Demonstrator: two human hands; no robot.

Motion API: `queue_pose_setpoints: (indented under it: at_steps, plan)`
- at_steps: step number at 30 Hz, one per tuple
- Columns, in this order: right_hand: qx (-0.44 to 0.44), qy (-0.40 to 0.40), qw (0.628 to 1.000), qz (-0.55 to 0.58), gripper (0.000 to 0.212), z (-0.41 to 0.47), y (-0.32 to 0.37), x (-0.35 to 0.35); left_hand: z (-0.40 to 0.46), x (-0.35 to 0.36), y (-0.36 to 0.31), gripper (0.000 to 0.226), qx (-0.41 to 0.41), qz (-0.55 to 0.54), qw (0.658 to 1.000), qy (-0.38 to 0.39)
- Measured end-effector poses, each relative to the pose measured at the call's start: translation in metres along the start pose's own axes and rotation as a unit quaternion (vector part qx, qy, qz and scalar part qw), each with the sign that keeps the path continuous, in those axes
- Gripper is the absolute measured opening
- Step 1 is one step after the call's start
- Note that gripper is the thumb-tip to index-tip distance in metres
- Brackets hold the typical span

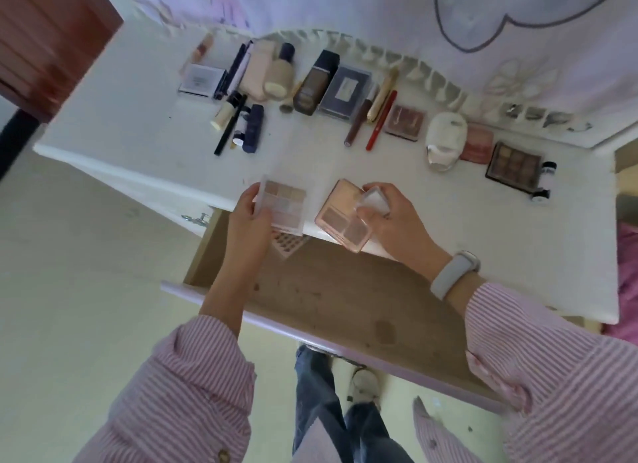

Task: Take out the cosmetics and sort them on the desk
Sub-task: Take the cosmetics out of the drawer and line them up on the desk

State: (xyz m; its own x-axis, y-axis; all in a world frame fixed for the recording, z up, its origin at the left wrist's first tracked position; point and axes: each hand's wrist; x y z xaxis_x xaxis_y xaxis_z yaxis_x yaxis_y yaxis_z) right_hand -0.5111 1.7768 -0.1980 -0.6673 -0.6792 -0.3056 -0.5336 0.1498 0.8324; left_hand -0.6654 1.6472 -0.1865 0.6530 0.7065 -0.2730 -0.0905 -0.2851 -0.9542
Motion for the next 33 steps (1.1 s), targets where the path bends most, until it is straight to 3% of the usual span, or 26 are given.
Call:
queue_pose_setpoints:
  at_steps: [5,10,14,16,21,23,26,29,33]
  plan:
    - [0.044,-0.036,0.998,0.003,0.013,0.047,0.028,0.015,0.058,0.005,0.001,0.044,0.003,0.056,0.998,0.016]
    - [0.058,-0.074,0.994,-0.058,0.024,0.084,0.044,0.021,0.096,0.010,0.006,0.048,0.074,0.170,0.982,0.044]
    - [0.073,-0.103,0.982,-0.139,0.036,0.097,0.048,0.023,0.102,0.018,0.005,0.055,0.132,0.263,0.951,0.095]
    - [0.062,-0.117,0.977,-0.166,0.033,0.097,0.048,0.024,0.100,0.019,0.006,0.061,0.139,0.317,0.930,0.123]
    - [0.049,-0.170,0.978,-0.107,0.021,0.086,0.041,0.019,0.090,0.016,0.009,0.062,0.175,0.424,0.875,0.156]
    - [0.080,-0.199,0.974,-0.069,0.021,0.080,0.035,0.012,0.088,0.017,0.010,0.059,0.208,0.434,0.858,0.180]
    - [0.128,-0.240,0.961,-0.053,0.027,0.070,0.025,0.004,0.086,0.022,0.020,0.057,0.281,0.464,0.803,0.248]
    - [0.137,-0.246,0.955,-0.092,0.035,0.064,0.021,0.005,0.089,0.024,0.026,0.054,0.307,0.477,0.779,0.266]
    - [0.088,-0.282,0.925,-0.241,0.039,0.059,0.020,0.014,0.089,0.026,0.028,0.056,0.318,0.487,0.772,0.258]
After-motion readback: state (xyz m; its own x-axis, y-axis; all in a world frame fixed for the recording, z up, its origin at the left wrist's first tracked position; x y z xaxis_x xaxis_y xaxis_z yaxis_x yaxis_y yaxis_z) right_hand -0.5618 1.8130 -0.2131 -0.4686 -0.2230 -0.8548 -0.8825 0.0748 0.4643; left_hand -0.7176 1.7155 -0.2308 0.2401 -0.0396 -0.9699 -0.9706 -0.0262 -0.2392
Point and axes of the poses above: each hand's wrist, its own z-axis towards the middle knuckle, its own x-axis out of the palm, y = z × x, and after that the axes turned 14 degrees about x, right-handed
